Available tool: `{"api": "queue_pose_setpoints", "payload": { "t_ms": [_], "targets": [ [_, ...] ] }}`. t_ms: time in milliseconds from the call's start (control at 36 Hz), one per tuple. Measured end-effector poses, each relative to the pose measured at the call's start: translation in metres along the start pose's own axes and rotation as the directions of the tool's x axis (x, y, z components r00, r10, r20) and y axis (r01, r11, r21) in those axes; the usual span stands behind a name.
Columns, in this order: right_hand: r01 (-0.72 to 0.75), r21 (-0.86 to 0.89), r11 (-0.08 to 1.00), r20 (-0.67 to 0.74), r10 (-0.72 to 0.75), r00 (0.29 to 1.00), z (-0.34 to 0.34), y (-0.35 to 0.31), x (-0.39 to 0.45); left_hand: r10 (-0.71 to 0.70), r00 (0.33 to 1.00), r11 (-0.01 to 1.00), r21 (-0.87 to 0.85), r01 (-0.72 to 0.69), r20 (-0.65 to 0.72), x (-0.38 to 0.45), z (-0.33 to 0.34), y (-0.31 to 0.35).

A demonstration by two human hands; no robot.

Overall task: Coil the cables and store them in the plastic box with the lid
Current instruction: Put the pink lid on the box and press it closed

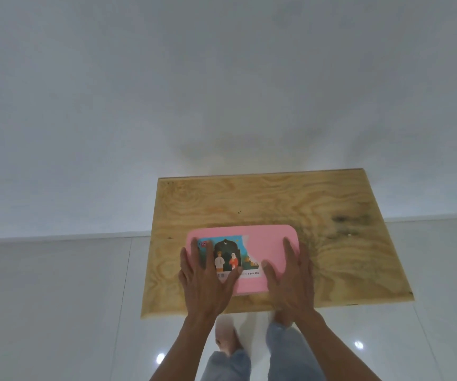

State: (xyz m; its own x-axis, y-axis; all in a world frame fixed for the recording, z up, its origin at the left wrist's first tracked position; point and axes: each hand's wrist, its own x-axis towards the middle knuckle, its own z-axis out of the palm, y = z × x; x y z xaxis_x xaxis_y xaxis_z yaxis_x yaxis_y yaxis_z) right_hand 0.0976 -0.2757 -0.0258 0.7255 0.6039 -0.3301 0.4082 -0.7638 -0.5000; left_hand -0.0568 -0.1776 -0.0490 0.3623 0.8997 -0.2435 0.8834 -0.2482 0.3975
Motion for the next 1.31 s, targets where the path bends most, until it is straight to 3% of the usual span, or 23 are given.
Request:
{"api": "queue_pose_setpoints", "payload": {
  "t_ms": [611, 806, 1028, 1306],
  "targets": [
    [0.140, -0.101, 0.985, -0.136, -0.153, 0.979, 0.023, 0.020, -0.003, 0.116, 0.992, 0.971, 0.215, -0.101, -0.055, -0.006, 0.007, -0.003],
    [0.149, -0.203, 0.968, -0.129, -0.178, 0.976, 0.016, 0.014, 0.003, 0.102, 0.993, 0.972, 0.216, -0.088, -0.054, -0.007, 0.008, -0.003],
    [0.258, -0.310, 0.915, -0.115, -0.306, 0.945, 0.021, 0.021, 0.016, 0.268, 0.961, 0.946, 0.209, -0.248, -0.071, 0.006, 0.006, -0.014],
    [0.287, -0.347, 0.893, -0.169, -0.361, 0.917, 0.030, 0.027, 0.022, 0.280, 0.957, 0.938, 0.234, -0.256, -0.074, 0.008, 0.010, -0.015]
  ]
}}
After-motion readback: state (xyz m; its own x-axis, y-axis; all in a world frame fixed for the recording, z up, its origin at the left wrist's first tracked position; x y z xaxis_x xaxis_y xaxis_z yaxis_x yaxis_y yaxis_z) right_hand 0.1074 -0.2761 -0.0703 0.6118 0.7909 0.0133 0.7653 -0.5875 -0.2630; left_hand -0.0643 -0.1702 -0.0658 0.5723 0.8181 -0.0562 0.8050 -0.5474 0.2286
